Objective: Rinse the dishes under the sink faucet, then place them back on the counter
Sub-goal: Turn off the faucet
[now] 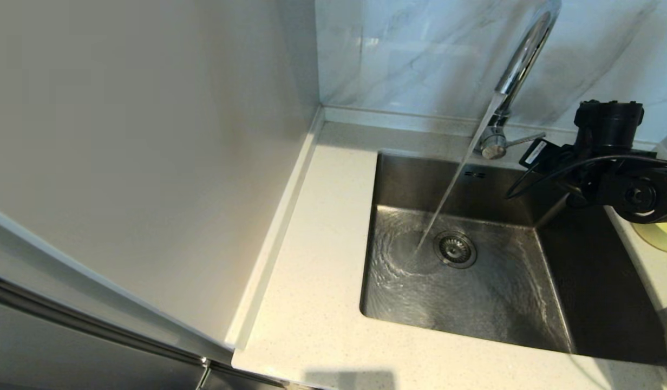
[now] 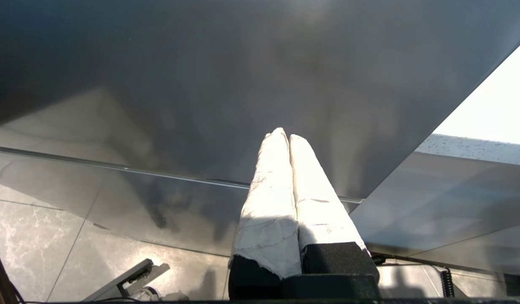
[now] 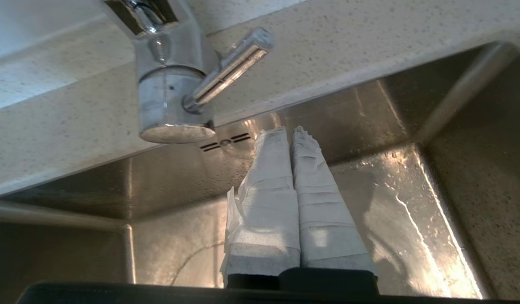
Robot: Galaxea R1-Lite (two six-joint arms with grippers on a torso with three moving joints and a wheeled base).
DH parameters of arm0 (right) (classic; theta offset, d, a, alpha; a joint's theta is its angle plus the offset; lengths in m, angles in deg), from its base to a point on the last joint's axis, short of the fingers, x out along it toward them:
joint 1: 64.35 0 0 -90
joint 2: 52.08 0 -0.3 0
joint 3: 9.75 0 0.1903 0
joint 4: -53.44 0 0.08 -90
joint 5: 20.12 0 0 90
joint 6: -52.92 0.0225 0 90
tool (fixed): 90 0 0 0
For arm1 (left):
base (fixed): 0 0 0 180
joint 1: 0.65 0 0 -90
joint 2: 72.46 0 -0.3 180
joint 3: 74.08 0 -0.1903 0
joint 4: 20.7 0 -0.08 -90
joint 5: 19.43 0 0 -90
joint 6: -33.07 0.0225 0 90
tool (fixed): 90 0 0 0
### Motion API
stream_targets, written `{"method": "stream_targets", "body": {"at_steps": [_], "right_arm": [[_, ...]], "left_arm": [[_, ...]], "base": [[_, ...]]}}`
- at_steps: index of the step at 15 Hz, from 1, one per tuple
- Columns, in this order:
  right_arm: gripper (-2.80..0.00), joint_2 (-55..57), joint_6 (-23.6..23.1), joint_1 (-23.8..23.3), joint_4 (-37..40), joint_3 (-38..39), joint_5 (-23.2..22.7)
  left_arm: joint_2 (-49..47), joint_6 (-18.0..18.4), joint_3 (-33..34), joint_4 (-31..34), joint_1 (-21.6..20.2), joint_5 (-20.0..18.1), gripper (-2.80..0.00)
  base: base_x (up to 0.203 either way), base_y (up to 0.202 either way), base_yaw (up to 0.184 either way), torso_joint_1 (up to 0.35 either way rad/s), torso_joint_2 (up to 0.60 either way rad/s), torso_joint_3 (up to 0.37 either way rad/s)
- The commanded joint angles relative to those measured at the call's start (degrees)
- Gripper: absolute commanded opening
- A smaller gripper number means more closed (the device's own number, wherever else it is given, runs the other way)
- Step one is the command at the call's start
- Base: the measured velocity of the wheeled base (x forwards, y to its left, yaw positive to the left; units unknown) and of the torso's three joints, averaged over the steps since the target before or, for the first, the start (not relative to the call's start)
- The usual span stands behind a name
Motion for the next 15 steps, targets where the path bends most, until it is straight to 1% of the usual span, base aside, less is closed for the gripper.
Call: {"method": "stream_targets", "body": {"at_steps": [1, 9, 13, 15], "right_arm": [[-2.80, 0.74, 0.15, 0.05, -0.17, -0.95, -0.20], [-2.80, 5.57, -0.35, -0.21, 0.32, -12.59, -1.31], [-2.80, 7.57, -0.55, -0.21, 0.45, -15.26, -1.33], [-2.80, 7.27, -0.53, -1.33, 0.45, -15.14, -1.33]], "left_arm": [[0.00, 0.00, 0.00, 0.02, 0.00, 0.01, -2.80], [0.00, 0.00, 0.00, 0.02, 0.00, 0.01, -2.80], [0.00, 0.00, 0.00, 0.02, 0.00, 0.01, -2.80], [0.00, 0.00, 0.00, 0.02, 0.00, 0.01, -2.80]], "base": [[0.000, 0.000, 0.000, 0.000, 0.00, 0.000], [0.000, 0.000, 0.000, 0.000, 0.00, 0.000], [0.000, 0.000, 0.000, 0.000, 0.00, 0.000], [0.000, 0.000, 0.000, 0.000, 0.00, 0.000]]}}
